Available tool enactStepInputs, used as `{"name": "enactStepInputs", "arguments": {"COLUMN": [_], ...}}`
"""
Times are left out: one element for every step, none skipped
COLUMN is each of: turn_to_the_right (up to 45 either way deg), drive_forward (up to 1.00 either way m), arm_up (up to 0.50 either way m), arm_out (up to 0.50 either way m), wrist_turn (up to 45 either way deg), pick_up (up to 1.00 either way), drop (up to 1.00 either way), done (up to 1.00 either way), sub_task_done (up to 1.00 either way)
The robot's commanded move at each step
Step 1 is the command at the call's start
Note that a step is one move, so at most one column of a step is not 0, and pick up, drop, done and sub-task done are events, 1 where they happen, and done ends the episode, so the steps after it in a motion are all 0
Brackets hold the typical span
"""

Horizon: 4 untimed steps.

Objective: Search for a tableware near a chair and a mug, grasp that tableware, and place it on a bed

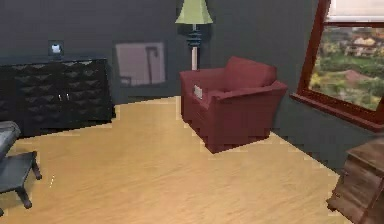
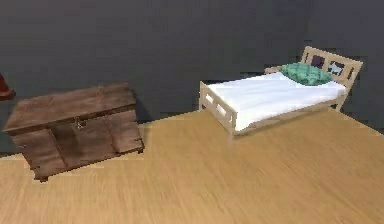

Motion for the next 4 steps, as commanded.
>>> {"name": "enactStepInputs", "arguments": {"turn_to_the_right": [-27.0,0.0,-45.0,45.0], "drive_forward": [0.00,0.50,0.00,0.00], "arm_up": [0.00,0.00,0.00,0.00], "arm_out": [0.00,0.00,0.00,0.00], "wrist_turn": [0.0,0.0,0.0,0.0], "pick_up": [0.00,0.00,0.00,0.00], "drop": [0.00,0.00,0.00,0.00], "done": [0.00,0.00,0.00,0.00], "sub_task_done": [0.00,0.00,0.00,0.00]}}
